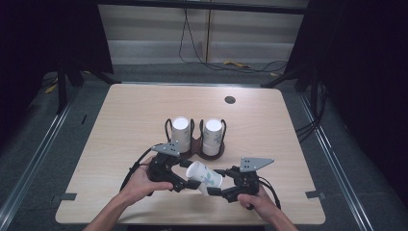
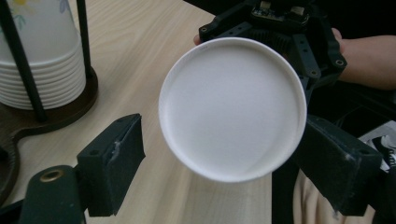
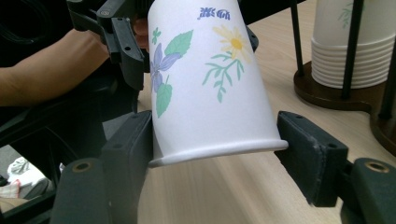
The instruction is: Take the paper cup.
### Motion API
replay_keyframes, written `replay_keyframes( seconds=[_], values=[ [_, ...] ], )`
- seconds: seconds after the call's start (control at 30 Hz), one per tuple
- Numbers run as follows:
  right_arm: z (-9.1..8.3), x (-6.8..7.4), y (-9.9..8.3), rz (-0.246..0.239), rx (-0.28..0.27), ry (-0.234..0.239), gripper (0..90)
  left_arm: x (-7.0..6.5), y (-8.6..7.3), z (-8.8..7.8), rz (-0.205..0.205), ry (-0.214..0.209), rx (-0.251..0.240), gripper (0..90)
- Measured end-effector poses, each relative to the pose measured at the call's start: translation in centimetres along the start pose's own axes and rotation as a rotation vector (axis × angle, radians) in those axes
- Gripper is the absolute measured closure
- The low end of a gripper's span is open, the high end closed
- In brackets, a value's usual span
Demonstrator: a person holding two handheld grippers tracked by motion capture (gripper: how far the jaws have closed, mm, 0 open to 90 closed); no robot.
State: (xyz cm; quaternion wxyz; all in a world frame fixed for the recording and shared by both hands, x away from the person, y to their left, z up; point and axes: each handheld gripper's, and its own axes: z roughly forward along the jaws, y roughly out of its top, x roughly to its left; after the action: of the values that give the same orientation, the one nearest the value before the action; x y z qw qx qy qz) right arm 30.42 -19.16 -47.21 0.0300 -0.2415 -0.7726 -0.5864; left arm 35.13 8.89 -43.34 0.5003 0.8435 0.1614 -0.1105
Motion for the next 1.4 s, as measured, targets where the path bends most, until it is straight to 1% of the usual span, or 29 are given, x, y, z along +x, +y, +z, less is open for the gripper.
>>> replay_keyframes(
  seconds=[0.03,0.1,0.17,0.2,0.27,0.3,0.33,0.37,0.4,0.5,0.53,0.57,0.6,0.63,0.67,0.7,0.73,0.77,0.9,0.97,1.03,1.13,1.17,1.23,1.3,1.33,1.4],
  values=[
    [-0.1,0.0,0.1,0.002,0.012,-0.007,30.1,0.0,0.0,0.0,0.006,0.007,0.003,17.3],
    [-0.1,0.0,0.2,0.004,0.021,-0.005,30.2,-0.1,-0.1,0.1,0.008,0.011,0.010,17.4],
    [-0.2,0.0,0.2,0.005,0.029,-0.006,30.3,-0.1,-0.1,0.1,0.013,0.008,0.016,17.4],
    [-0.2,0.0,0.3,-0.003,0.047,-0.020,30.5,-0.2,-0.1,0.2,0.026,0.015,0.030,17.7],
    [-0.3,0.0,0.4,-0.009,0.056,-0.024,30.6,-0.3,-0.2,0.2,0.029,0.016,0.034,17.8],
    [-0.4,0.1,0.5,-0.024,0.071,-0.045,30.7,-0.3,-0.2,0.3,0.042,0.025,0.046,17.9],
    [-0.4,0.1,0.5,-0.024,0.071,-0.045,30.7,-0.3,-0.2,0.3,0.042,0.025,0.046,17.9],
    [-0.6,0.1,0.7,-0.033,0.085,-0.073,31.1,-0.3,-0.3,0.3,0.056,0.035,0.065,18.3],
    [-0.7,0.1,0.8,-0.033,0.099,-0.089,31.2,-0.3,-0.3,0.3,0.064,0.038,0.069,18.7],
    [-0.9,0.1,0.9,-0.034,0.113,-0.090,31.3,-0.3,-0.3,0.4,0.068,0.043,0.075,19.7],
    [-1.0,0.2,1.1,-0.043,0.135,-0.097,31.4,-0.3,-0.3,0.4,0.073,0.048,0.082,19.7],
    [-1.0,0.2,1.1,-0.043,0.135,-0.097,31.4,-0.3,-0.3,0.4,0.073,0.048,0.082,19.8],
    [-1.0,0.2,1.2,-0.047,0.145,-0.099,31.4,-0.2,-0.3,0.4,0.076,0.051,0.086,19.8],
    [-1.0,0.2,1.4,-0.061,0.166,-0.108,31.5,-0.2,-0.4,0.4,0.080,0.055,0.089,19.7],
    [-1.0,0.2,1.4,-0.061,0.166,-0.108,31.5,-0.2,-0.4,0.5,0.080,0.056,0.090,19.7],
    [-1.1,0.2,1.7,-0.079,0.193,-0.117,31.5,-0.1,-0.4,0.5,0.076,0.056,0.093,20.1],
    [-1.1,0.2,1.7,-0.079,0.193,-0.117,31.5,-0.1,-0.4,0.5,0.077,0.060,0.097,20.1],
    [-1.1,0.1,2.0,-0.095,0.214,-0.123,31.7,-0.1,-0.4,0.5,0.088,0.077,0.106,22.2],
    [-1.1,-0.2,2.3,-0.099,0.224,-0.127,31.9,-0.1,-0.4,0.5,0.094,0.091,0.109,22.3],
    [-0.9,-0.2,2.4,-0.112,0.235,-0.127,31.9,0.0,-0.4,0.4,0.090,0.103,0.099,22.2],
    [-0.7,0.0,2.5,-0.128,0.251,-0.125,31.9,0.2,-0.3,0.3,0.094,0.121,0.089,22.2],
    [-0.4,0.1,2.7,-0.149,0.270,-0.122,31.9,0.1,-0.3,0.2,0.100,0.124,0.072,21.5],
    [-0.4,0.1,2.9,-0.154,0.275,-0.124,32.0,0.1,-0.3,0.1,0.107,0.125,0.075,21.5],
    [-0.2,0.1,3.0,-0.158,0.275,-0.121,32.0,0.0,-0.3,0.1,0.107,0.122,0.072,21.5],
    [0.1,0.0,2.9,-0.175,0.298,-0.125,32.2,0.0,-0.4,0.2,0.112,0.121,0.078,21.4],
    [0.1,0.0,2.9,-0.175,0.298,-0.125,32.2,0.0,-0.4,0.2,0.114,0.119,0.085,21.4],
    [0.4,0.0,2.8,-0.191,0.321,-0.126,32.2,0.0,-0.4,0.4,0.112,0.129,0.107,21.5]
  ],
)
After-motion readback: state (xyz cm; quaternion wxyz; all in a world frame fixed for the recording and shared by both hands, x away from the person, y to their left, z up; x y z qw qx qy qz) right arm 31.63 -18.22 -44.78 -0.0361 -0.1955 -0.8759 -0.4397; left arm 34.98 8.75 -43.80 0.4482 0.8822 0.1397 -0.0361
